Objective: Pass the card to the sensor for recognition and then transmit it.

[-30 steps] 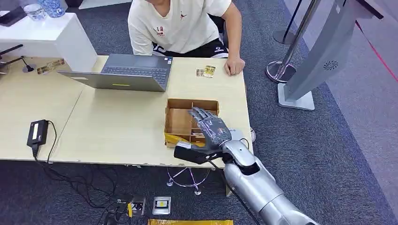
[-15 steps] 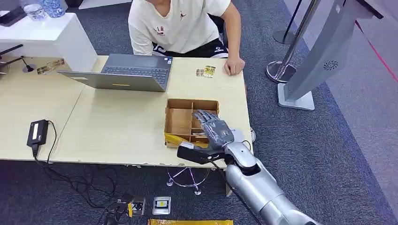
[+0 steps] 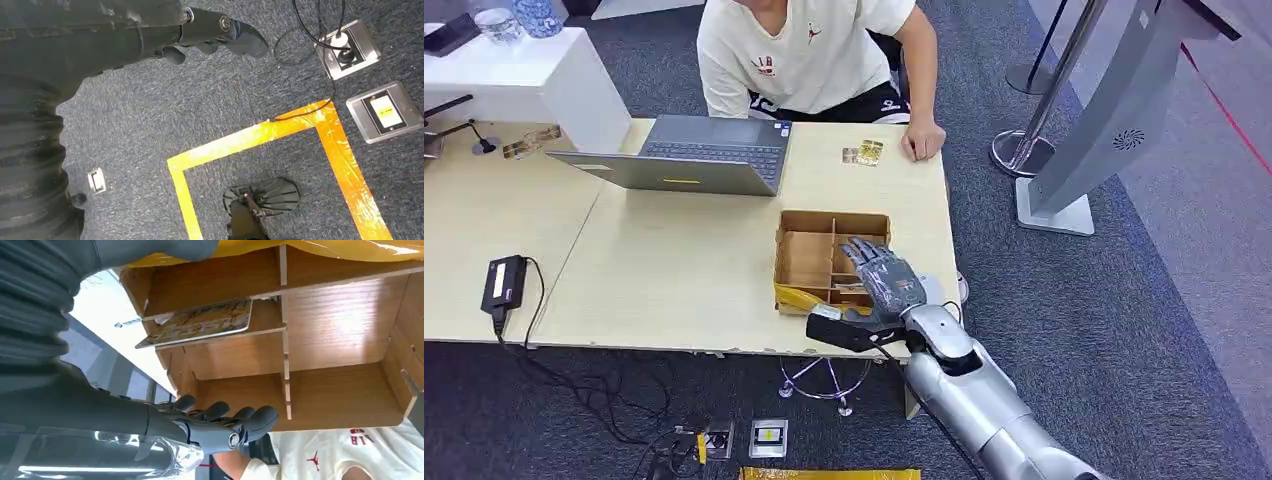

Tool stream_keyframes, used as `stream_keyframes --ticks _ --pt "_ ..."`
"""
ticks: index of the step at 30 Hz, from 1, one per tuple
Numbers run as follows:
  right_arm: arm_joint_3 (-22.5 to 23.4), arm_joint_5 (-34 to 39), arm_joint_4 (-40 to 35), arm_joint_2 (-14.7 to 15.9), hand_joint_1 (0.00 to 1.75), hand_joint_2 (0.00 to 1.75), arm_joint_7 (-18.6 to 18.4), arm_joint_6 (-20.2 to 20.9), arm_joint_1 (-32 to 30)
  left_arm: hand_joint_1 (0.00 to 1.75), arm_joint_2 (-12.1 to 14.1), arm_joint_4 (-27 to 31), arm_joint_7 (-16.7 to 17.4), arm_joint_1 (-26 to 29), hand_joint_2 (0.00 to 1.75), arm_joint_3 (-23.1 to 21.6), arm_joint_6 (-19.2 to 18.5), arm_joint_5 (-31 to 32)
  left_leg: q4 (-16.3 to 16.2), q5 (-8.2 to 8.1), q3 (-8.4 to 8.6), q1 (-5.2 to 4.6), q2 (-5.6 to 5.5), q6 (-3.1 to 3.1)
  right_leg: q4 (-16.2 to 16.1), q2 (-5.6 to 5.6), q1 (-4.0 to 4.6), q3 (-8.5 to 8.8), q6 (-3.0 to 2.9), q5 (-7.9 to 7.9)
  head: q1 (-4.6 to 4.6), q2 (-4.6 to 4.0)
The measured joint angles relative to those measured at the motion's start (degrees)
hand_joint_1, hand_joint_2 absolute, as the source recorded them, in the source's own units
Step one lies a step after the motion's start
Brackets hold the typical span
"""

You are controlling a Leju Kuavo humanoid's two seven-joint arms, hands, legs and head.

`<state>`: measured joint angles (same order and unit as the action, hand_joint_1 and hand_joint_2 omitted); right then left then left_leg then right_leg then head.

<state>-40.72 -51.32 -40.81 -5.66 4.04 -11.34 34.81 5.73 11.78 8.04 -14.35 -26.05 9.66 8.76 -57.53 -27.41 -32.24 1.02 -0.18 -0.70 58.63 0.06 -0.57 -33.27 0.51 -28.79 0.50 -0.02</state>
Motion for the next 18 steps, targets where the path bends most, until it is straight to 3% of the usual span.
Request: stream_keyframes --ticks 5,8,10,11,13,18 --pt "0.04 0.00 0.52 0.00 0.54 1.75 0.28 -0.17 0.00 0.00 0.00 0.00 0.00 0.07 1.75 0.00 0.04 -0.17 0.00 0.00 0.00 0.00 0.00 0.00 0.00 0.00 0.00 0.00 0.00 0.00 0.00 0.00" --pt "0.07 0.00 0.83 0.00 1.05 1.75 0.44 -0.52 0.00 0.00 0.00 0.00 0.00 0.08 1.75 0.00 0.07 -0.22 0.00 0.00 0.00 0.00 0.00 0.00 0.00 0.00 0.00 0.00 0.00 0.00 0.00 0.00" --pt "0.09 -0.02 1.05 0.00 1.19 1.75 0.74 -0.57 0.00 0.00 0.00 0.00 0.00 0.15 1.75 0.00 0.11 -0.35 0.00 0.00 -0.01 0.00 0.00 0.00 0.00 0.00 0.00 0.00 0.00 0.00 0.00 0.00" --pt "0.09 -0.07 1.14 0.00 1.45 1.75 0.92 -0.55 0.00 0.00 0.00 0.00 -0.02 0.25 1.75 0.02 0.19 -0.44 0.00 0.00 0.00 0.00 0.00 0.00 0.00 0.00 0.00 0.00 0.00 0.00 0.00 0.00" --pt "0.09 -0.18 1.31 0.00 1.57 1.75 1.16 -0.55 0.00 0.00 0.00 0.00 -0.07 0.51 1.75 0.02 0.42 -0.72 0.00 0.00 0.00 0.00 0.00 0.00 0.00 0.01 0.00 0.00 0.00 0.00 0.00 0.00" --pt "0.15 -0.70 1.66 -0.04 1.57 1.75 1.49 -0.59 0.22 0.00 0.11 0.00 -0.07 0.78 1.75 0.31 -0.20 -0.96 0.00 0.00 -0.01 0.00 0.00 0.00 0.00 -0.01 0.00 0.00 0.00 0.00 0.02 0.02"
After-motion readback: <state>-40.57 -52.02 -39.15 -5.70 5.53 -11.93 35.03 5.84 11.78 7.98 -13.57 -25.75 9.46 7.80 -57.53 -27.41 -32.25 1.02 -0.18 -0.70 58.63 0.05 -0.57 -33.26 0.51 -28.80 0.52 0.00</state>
